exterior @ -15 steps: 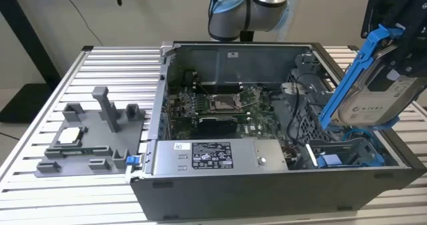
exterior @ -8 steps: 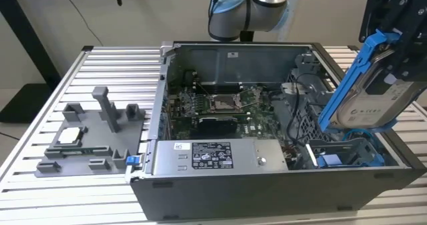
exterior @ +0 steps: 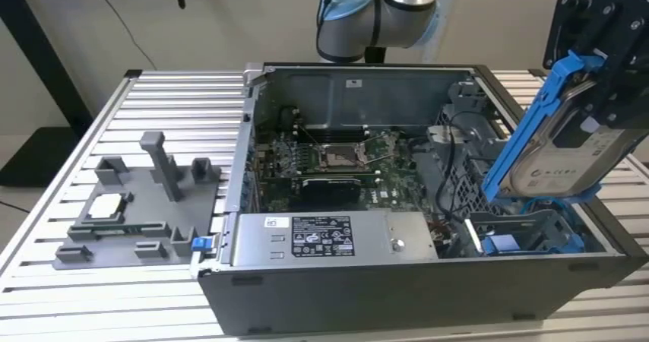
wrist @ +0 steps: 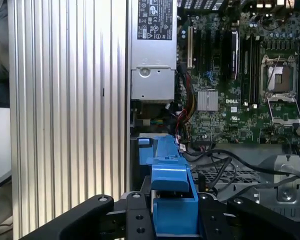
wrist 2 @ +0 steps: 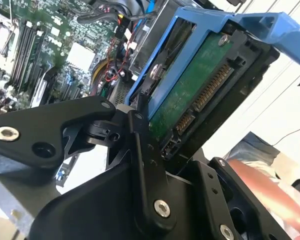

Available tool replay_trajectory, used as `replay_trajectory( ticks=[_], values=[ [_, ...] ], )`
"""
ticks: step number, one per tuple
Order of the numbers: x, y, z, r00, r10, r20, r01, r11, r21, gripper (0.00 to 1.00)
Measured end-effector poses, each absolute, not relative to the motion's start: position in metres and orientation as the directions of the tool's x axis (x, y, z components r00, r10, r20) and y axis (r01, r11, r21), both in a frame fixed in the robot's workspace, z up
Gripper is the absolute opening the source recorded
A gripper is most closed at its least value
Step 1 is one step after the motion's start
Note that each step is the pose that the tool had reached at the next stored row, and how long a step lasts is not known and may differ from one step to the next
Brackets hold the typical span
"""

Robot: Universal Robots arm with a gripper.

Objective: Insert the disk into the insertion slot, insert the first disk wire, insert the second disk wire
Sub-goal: 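Insert the disk into the insertion slot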

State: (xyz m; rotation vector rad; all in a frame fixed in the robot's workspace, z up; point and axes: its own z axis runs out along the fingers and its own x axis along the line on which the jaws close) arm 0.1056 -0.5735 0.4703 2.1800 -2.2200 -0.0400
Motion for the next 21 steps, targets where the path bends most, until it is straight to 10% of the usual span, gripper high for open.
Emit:
replay_trajectory(
  ticks=[21],
  values=[
    [0.1088,-0.5731,0.4628,-0.018,-1.0,0.003,-0.999,0.018,0.039,0.0]
  ],
)
